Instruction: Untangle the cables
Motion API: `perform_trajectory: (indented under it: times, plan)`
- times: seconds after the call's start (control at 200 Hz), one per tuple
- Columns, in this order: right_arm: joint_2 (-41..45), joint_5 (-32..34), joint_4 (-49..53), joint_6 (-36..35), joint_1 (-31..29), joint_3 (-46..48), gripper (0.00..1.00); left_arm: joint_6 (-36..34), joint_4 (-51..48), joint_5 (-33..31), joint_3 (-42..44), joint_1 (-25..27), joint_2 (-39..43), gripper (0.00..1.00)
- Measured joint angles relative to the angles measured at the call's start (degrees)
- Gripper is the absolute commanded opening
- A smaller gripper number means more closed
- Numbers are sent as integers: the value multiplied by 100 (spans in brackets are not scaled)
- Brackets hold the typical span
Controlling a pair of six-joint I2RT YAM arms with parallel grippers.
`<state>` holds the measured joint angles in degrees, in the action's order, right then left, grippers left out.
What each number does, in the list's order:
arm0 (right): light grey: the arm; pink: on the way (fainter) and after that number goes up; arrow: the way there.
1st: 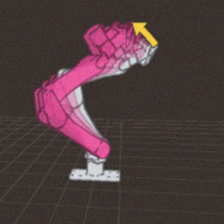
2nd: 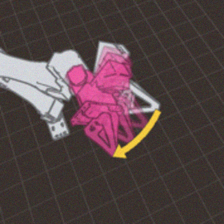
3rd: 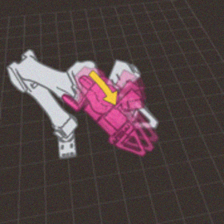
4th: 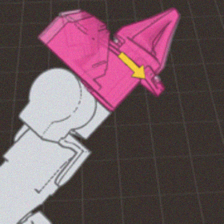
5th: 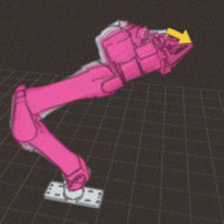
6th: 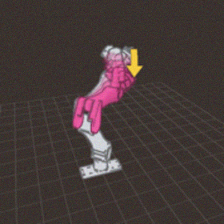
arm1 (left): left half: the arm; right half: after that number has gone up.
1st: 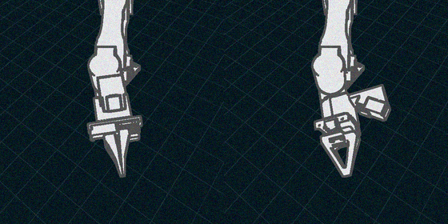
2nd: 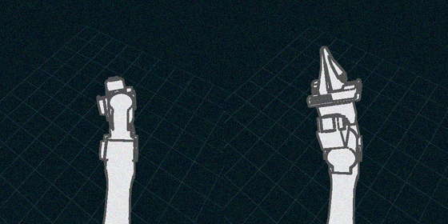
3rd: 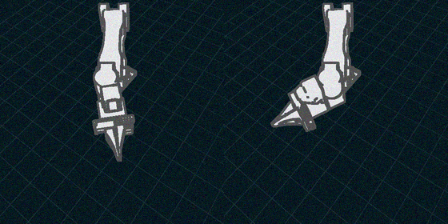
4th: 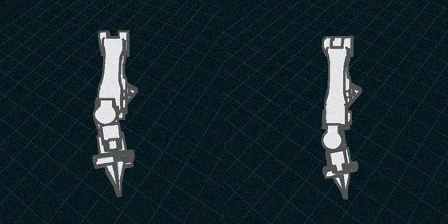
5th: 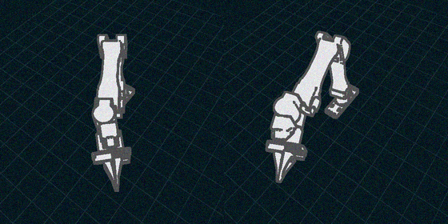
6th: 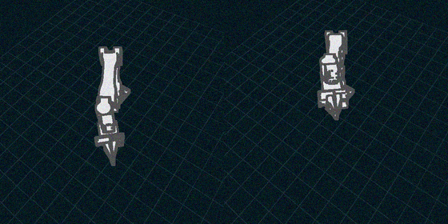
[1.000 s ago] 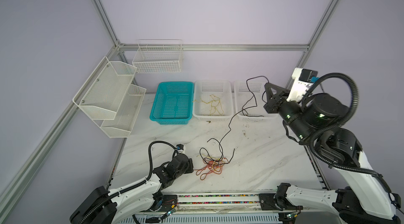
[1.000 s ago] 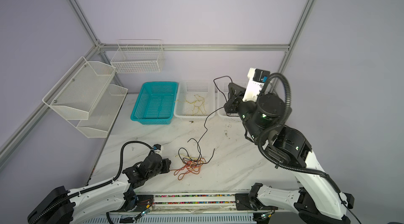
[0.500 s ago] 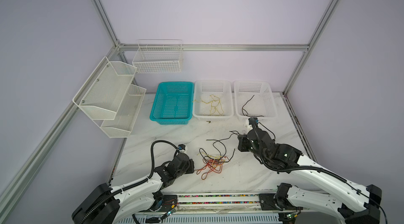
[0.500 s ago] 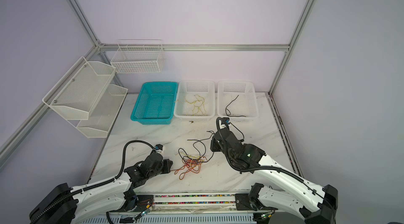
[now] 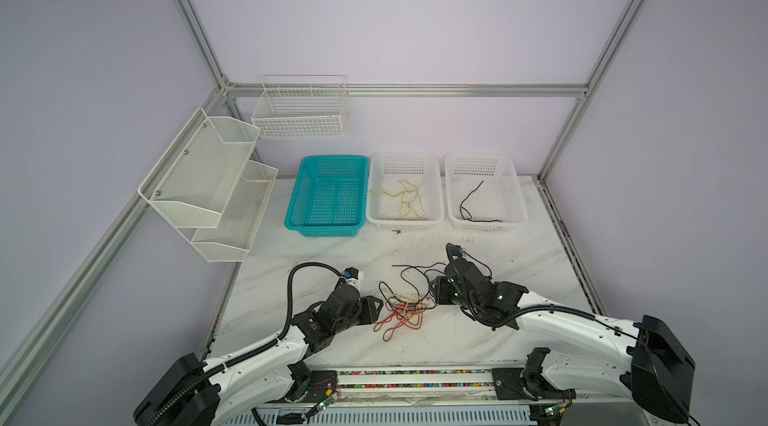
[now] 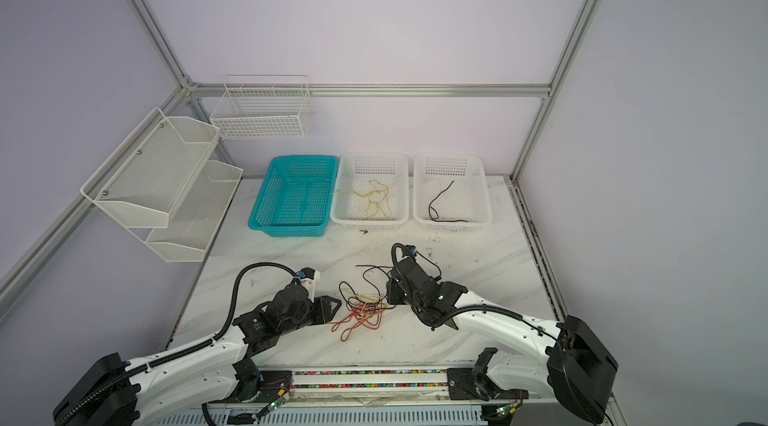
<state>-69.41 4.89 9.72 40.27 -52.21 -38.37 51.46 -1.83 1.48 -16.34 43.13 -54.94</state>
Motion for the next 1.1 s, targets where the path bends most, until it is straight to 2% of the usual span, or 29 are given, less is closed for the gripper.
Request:
perform_trajectory:
  times: [0.1,0.41,0.72,0.91,1.015,1.1]
  plan:
    - [-328,-101,-205,-4,0,2,39,7,4,107,-57,0,-144,45]
    - [-809,-466,-824,229,24,160,39,48,249,214,-168,0,-444,43]
    - [-1606,-876,-1344,490,358,188,39,105,564,378,-168,0,-984,40]
    - [-1029,-872,-1263,341,358,184,43,153,699,391,-168,0,-986,39]
    - [-431,-876,-1078,24,358,118,49,153,752,391,-168,0,-1036,39]
    - [-179,-1049,-1045,-282,323,70,50,153,791,400,-168,0,-1113,39]
